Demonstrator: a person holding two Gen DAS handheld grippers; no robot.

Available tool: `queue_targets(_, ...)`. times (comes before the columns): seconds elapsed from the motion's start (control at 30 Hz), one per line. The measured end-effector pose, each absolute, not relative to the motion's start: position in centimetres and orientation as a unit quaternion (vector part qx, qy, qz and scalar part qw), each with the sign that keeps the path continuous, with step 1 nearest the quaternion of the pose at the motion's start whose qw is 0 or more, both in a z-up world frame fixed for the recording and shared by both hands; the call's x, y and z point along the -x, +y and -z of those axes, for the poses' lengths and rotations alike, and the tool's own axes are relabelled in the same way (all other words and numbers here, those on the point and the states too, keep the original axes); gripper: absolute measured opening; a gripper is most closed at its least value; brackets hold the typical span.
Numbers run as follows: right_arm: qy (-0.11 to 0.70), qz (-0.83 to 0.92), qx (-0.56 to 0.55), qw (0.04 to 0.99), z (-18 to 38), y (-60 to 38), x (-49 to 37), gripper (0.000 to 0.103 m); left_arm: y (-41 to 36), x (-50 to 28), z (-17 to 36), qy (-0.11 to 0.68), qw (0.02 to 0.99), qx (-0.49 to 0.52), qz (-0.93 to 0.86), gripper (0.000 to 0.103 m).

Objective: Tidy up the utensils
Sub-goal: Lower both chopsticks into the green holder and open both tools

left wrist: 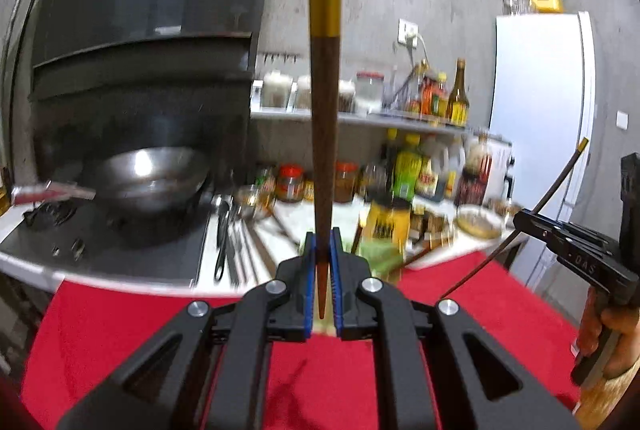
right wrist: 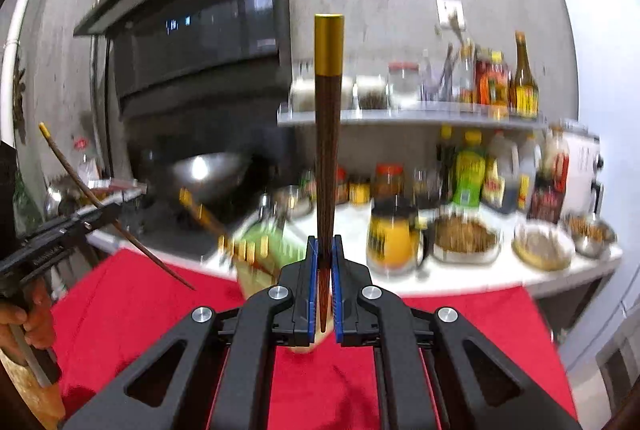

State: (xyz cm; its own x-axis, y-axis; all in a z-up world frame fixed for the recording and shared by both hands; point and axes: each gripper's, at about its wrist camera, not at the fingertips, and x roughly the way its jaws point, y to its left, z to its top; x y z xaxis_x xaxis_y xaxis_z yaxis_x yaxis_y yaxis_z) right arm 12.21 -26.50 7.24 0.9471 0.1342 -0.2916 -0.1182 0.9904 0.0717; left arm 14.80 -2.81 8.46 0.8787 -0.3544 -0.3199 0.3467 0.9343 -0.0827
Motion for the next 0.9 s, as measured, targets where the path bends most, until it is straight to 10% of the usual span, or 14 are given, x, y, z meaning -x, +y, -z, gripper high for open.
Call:
queue_targets(0.63,0.199,-0.105,-0.048,0.973,-4.6,-25.1,-22.8,0.008,-7.4,-26.7,-3.3,0.24,0.951,0.009,0.193,0.006)
queue_targets(0.73,0.194,-0.102,-0.043,0.975,-5.2,-25.0,-22.9,0.013,-7.3,-27.2,-3.3,0.246,0.951,0.006,0.189,0.006)
queue_targets(0.83,0.184,-0.101,-0.049,0.977,-6.4,-25.4,-22.1,0.051,-6.9,-26.6,-4.4,0.24,0.954,0.005,0.179,0.01)
queue_targets(0.9,0.169,-0.098,-0.046,0.98,-7.4,-25.6,-20.8,0.051,-6.4,-25.6,-5.6,0.225,0.958,0.008,0.177,0.026)
